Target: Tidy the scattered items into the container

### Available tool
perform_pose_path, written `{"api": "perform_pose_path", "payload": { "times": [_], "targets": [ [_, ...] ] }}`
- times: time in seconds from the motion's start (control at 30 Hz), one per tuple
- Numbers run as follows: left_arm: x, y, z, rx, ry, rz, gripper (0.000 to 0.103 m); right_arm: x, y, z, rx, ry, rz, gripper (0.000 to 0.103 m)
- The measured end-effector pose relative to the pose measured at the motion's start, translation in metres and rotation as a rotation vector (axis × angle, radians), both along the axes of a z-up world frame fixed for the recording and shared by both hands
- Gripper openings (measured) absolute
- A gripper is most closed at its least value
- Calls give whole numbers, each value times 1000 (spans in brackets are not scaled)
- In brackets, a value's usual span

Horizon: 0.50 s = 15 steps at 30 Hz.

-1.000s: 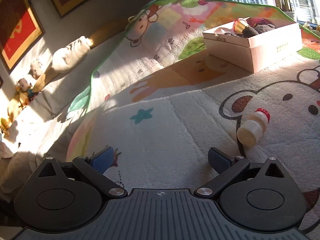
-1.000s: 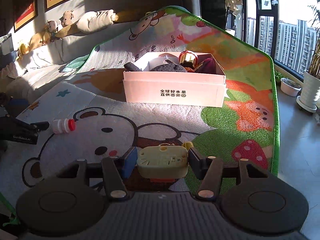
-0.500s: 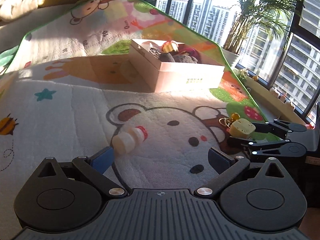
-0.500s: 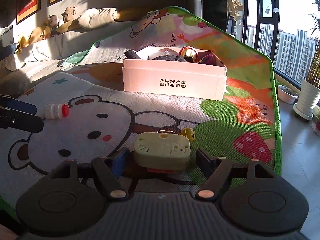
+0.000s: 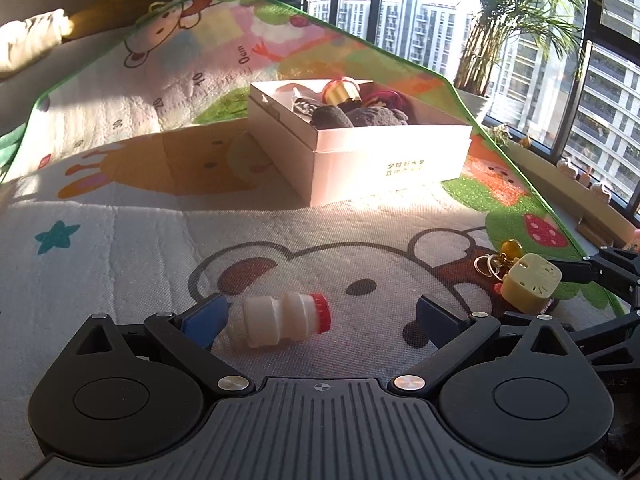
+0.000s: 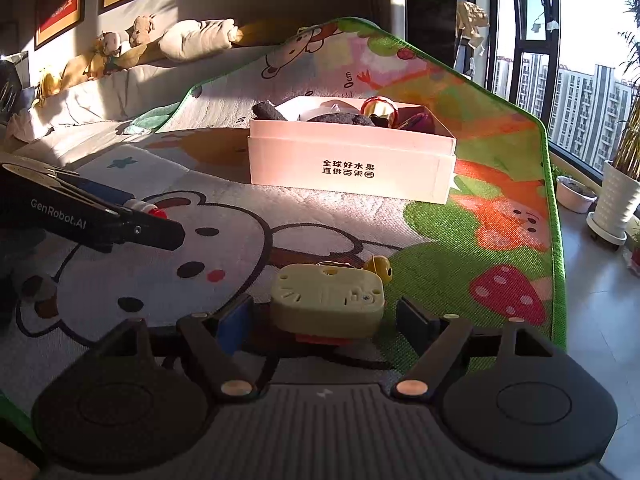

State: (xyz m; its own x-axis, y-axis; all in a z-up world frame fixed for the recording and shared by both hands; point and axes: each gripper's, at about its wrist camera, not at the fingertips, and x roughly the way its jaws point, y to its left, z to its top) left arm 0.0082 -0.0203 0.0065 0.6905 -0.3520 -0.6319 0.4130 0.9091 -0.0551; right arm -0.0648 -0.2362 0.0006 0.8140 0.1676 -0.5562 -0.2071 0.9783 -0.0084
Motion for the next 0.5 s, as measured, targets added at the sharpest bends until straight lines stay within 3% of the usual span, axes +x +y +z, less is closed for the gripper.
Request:
{"api": "perform_pose_path", "payload": {
  "times": [0.37, 0.43, 0.5],
  "targets": [
    [-15, 4, 5, 74, -70, 75, 98, 0, 1, 0, -3, -3, 0, 79],
    [-14, 4, 4, 70, -63, 90, 74, 0, 1, 0, -6, -4, 0, 80],
    [-12, 4, 3, 66, -60, 99, 72, 0, 1, 0, -8, -5, -1, 80]
  ]
}}
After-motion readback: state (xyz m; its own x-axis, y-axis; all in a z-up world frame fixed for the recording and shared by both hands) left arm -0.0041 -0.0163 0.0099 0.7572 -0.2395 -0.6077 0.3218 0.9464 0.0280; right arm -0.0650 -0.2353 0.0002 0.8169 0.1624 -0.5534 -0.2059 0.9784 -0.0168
